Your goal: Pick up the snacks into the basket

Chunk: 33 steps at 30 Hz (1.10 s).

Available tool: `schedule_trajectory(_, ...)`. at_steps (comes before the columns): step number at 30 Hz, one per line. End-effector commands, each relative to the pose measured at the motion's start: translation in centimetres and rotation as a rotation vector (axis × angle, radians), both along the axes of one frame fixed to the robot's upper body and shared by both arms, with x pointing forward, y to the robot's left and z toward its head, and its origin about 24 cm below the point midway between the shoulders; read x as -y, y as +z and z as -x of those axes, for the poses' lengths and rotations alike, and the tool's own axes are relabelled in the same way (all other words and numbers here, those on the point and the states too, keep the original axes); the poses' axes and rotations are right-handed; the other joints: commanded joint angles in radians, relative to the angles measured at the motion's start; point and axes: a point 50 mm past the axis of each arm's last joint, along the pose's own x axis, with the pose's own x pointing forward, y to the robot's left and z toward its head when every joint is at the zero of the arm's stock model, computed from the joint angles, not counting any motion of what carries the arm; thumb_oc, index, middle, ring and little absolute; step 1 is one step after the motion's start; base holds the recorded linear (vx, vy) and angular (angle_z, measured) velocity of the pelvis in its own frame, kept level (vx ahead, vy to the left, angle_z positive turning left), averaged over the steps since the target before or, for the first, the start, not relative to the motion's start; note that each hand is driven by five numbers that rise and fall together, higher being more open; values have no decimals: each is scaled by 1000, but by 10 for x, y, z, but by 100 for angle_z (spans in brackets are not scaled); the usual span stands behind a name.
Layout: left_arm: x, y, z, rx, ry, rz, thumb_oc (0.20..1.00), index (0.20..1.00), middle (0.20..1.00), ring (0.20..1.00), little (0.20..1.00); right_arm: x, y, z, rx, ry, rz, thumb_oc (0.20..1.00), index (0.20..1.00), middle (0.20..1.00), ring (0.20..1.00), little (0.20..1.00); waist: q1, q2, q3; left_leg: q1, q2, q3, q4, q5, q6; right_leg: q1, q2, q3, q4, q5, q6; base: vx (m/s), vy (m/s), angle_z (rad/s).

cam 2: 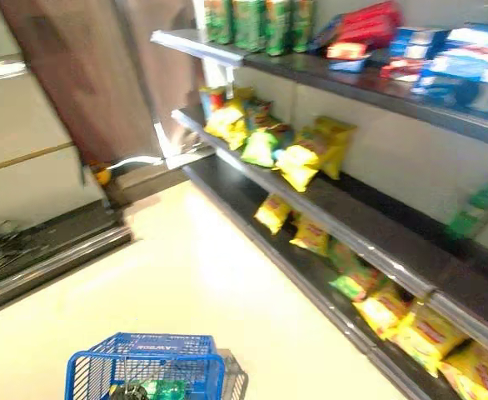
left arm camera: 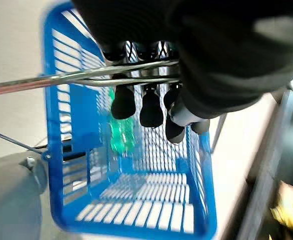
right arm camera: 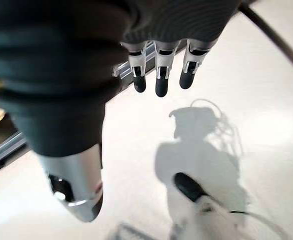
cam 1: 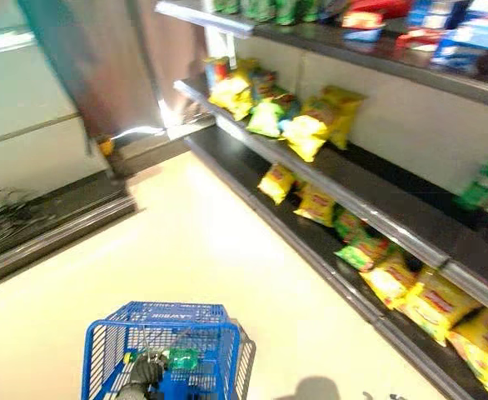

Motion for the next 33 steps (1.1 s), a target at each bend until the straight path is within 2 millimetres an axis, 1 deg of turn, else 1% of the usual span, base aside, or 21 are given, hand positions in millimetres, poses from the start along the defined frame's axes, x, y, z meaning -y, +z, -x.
schedule_trajectory(1, -30, 15, 7, 55, -30, -99, 200, 200, 200, 200, 200, -14, -3, -3, -9, 106, 14, 1000, 1000, 1000, 1000, 1000, 38, -77, -55, -186, -62, -49, 150, -28, 24, 190, -72, -34, -98, -73, 121, 157, 291, 6)
schedule_trajectory(6, -36, 21, 8, 71, -75, -118, 200, 200, 200, 200, 200, -25, 7, -26, 76, 139, -4, 1000, 1000, 1000, 1000, 1000, 86, -103, -77, -188, -157, -79, 231, -140, 80, 197, -170, -20, -78, -16, 169, 166, 294, 14)
schedule_trajectory(7, -36, 21, 8, 71, -75, -118, 200, 200, 200, 200, 200, -25, 7, -26, 76, 139, -4, 1000, 1000, 1000, 1000, 1000, 86, -104, -77, -189, -157, -79, 231, -140, 81, 197, -171, -20, -78, -16, 169, 261, 419, 22)
schedule_trajectory(8, -34, 21, 6, 66, -105, -125, 200, 200, 200, 200, 200, -27, 7, -26, 92, 127, -15, 1000, 1000, 1000, 1000, 1000, 74, -107, -89, -174, -213, -103, 221, -152, 110, 175, -232, 5, 24, 37, 169, 206, 444, 22)
schedule_trajectory(9, -35, 24, 3, 79, -120, -133, 200, 200, 200, 200, 200, -27, 9, -28, 105, 118, -17, 1000, 1000, 1000, 1000, 1000, 54, -102, -88, -176, -245, -113, 214, -130, 134, 144, -252, 48, 72, 98, 154, 316, 617, 38)
schedule_trajectory(10, -36, 28, -1, 93, -136, -147, 200, 200, 200, 200, 200, -26, 10, -29, 121, 114, -16, 1000, 1000, 1000, 1000, 1000, 25, -90, -88, -156, -266, -133, 199, -125, 148, 109, -211, 152, 134, 93, 143, 240, 423, 50)
schedule_trajectory(12, -32, 30, -4, 102, -172, -145, 200, 200, 200, 200, 200, -27, 11, -27, 145, 104, -49, 1000, 1000, 1000, 1000, 1000, -28, -80, -95, -107, -288, -183, 143, -120, 160, -1, -17, 349, 174, -30, 105, 285, 278, 59)
schedule_trajectory(13, -32, 30, -4, 102, -172, -145, 200, 200, 200, 200, 200, -27, 11, -27, 145, 104, -49, 1000, 1000, 1000, 1000, 1000, -28, -80, -95, -107, -288, -183, 143, -120, 160, -2, -17, 349, 174, -30, 105, 336, 204, 38)
schedule_trajectory(14, -32, 29, -5, 101, -162, -136, 200, 200, 200, 200, 200, -24, 8, -20, 133, 65, -71, 1000, 1000, 1000, 1000, 1000, -52, -75, -77, -62, -300, -222, 124, -122, 165, -93, 37, 375, 154, -36, 101, 323, 132, 29)
schedule_trajectory(16, -30, 29, -9, 109, -150, -130, 200, 200, 200, 200, 200, -27, 5, -17, 122, 58, -85, 1000, 1000, 1000, 1000, 1000, -75, -84, -61, -16, -323, -249, 98, -135, 163, -163, 41, 335, 32, 16, 117, 428, 93, 6)
schedule_trajectory(18, -26, 28, -14, 101, -166, -131, 200, 200, 200, 200, 200, -27, 0, -8, 101, 33, -95, 1000, 1000, 1000, 1000, 1000, -130, -90, -49, 55, -352, -310, 82, -163, 171, -217, 117, 397, -60, 64, 156, 488, 29, 20)
schedule_trajectory(19, -23, 28, -19, 102, -181, -131, 200, 200, 200, 200, 200, -25, -2, -1, 86, 4, -99, 1000, 1000, 1000, 1000, 1000, -163, -87, -48, 87, -362, -358, 78, -176, 174, -245, 137, 448, -108, 79, 167, 494, 12, 75)
schedule_trajectory(20, -20, 28, -23, 106, -192, -136, 200, 200, 200, 200, 200, -25, -5, 5, 70, -17, -102, 1000, 1000, 1000, 1000, 1000, -179, -91, -50, 115, -369, -392, 74, -188, 172, -267, 133, 458, -140, 92, 172, 476, -27, 131)
schedule_trajectory(23, -16, 28, -26, 111, -192, -135, 200, 200, 200, 200, 200, -26, -7, 7, 66, -43, -103, 1000, 1000, 1000, 1000, 1000, -196, -100, -65, 205, -359, -433, 68, -236, 160, -279, 112, 322, -169, 130, 176, 479, -125, 123)
schedule_trajectory(24, -14, 26, -23, 106, -201, -126, 200, 200, 200, 200, 200, -26, -9, 12, 52, -42, -103, 1000, 1000, 1000, 1000, 1000, -203, -98, -81, 238, -345, -446, 73, -239, 150, -256, 101, 296, -168, 140, 166, 530, -189, 78)
schedule_trajectory(25, -11, 24, -20, 99, -210, -121, 200, 200, 200, 200, 200, -24, -9, 15, 46, -37, -97, 1000, 1000, 1000, 1000, 1000, -206, -89, -95, 259, -326, -453, 90, -239, 139, -238, 105, 303, -160, 151, 152, 542, -199, 72)
schedule_trajectory(27, -9, 22, -17, 85, -228, -124, 200, 200, 200, 200, 200, -20, -8, 18, 41, -29, -92, 1000, 1000, 1000, 1000, 1000, -231, -69, -120, 270, -300, -468, 166, -196, 94, -219, 101, 327, -120, 155, 131, 490, -179, 92)
schedule_trajectory(28, -8, 21, -15, 76, -238, -120, 200, 200, 200, 200, 200, -19, -7, 17, 43, -26, -91, 1000, 1000, 1000, 1000, 1000, -236, -52, -122, 272, -275, -455, 201, -157, 53, -205, 113, 336, -98, 140, 123, 445, -140, 132)
schedule_trajectory(30, -9, 16, -9, 48, -243, -122, 200, 200, 200, 200, 200, -18, -6, 17, 47, -23, -90, 1000, 1000, 1000, 1000, 1000, -242, -25, -133, 274, -245, -457, 269, 10, -38, -174, 127, 339, -42, 102, 105, 494, -134, 99)
schedule_trajectory(32, -11, 12, -3, 20, -231, -120, 200, 200, 200, 200, 200, -18, -4, 14, 72, -28, -98, 1000, 1000, 1000, 1000, 1000, -240, -27, -137, 223, -231, -424, 374, 139, -73, -115, 123, 353, -58, 77, 86, 466, -172, 23)
schedule_trajectory(33, -10, 10, -1, 9, -234, -121, 200, 200, 200, 200, 200, -19, -4, 13, 71, -26, -101, 1000, 1000, 1000, 1000, 1000, -231, -41, -134, 174, -234, -390, 458, 173, -76, -76, 116, 364, -72, 66, 79, 464, -258, 40)
